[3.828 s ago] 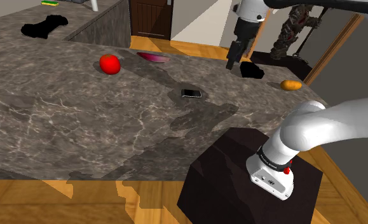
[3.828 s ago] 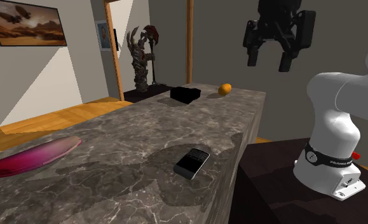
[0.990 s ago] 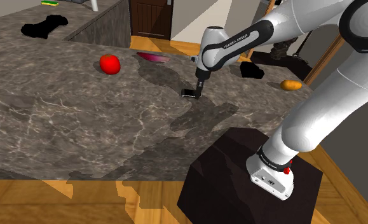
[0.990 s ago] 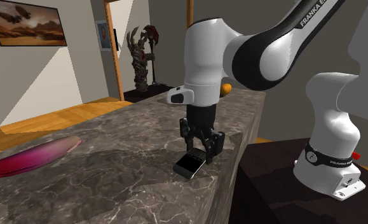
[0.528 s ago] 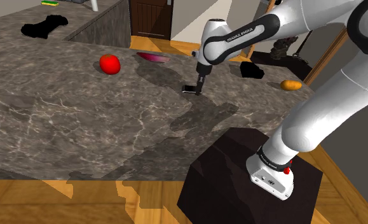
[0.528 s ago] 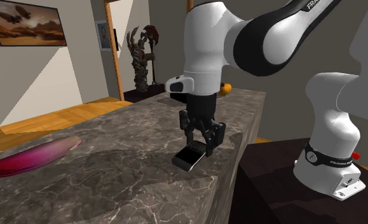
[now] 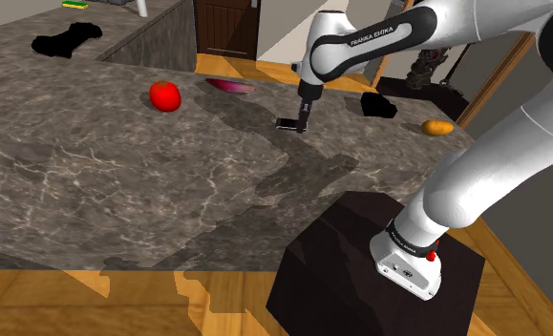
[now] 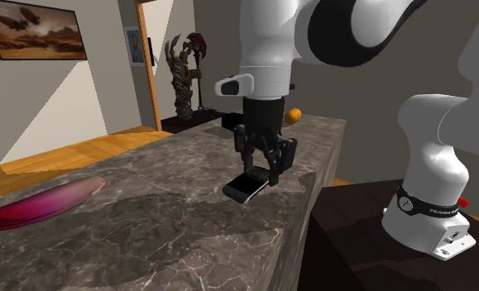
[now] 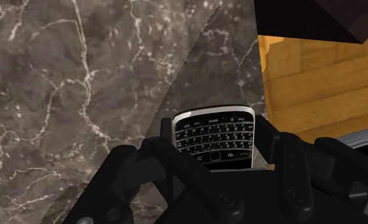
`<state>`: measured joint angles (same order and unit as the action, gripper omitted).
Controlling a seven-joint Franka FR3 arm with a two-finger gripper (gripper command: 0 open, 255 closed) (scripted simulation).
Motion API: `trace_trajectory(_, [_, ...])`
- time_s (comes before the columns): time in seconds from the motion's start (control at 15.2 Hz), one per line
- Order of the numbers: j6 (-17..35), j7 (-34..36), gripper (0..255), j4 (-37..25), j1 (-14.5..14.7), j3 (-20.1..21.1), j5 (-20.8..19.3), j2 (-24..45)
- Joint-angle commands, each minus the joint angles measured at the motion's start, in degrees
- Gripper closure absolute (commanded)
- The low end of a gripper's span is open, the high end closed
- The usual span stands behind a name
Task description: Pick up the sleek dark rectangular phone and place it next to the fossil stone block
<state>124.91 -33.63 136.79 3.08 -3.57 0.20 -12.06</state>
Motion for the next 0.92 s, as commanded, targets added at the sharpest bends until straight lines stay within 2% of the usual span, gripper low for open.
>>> trace_trajectory(0.0, [-1.57, 0.04, 255, -0.86, -0.01, 0.02, -0.05, -0.68])
trace_trajectory(0.79, [-11.17, 0.31, 255, -7.23, -0.03, 0.16, -0.23, -3.92])
trace_trajectory(0.86, [-11.23, -0.9, 255, -6.25, -0.61, -0.65, -0.55, -4.95])
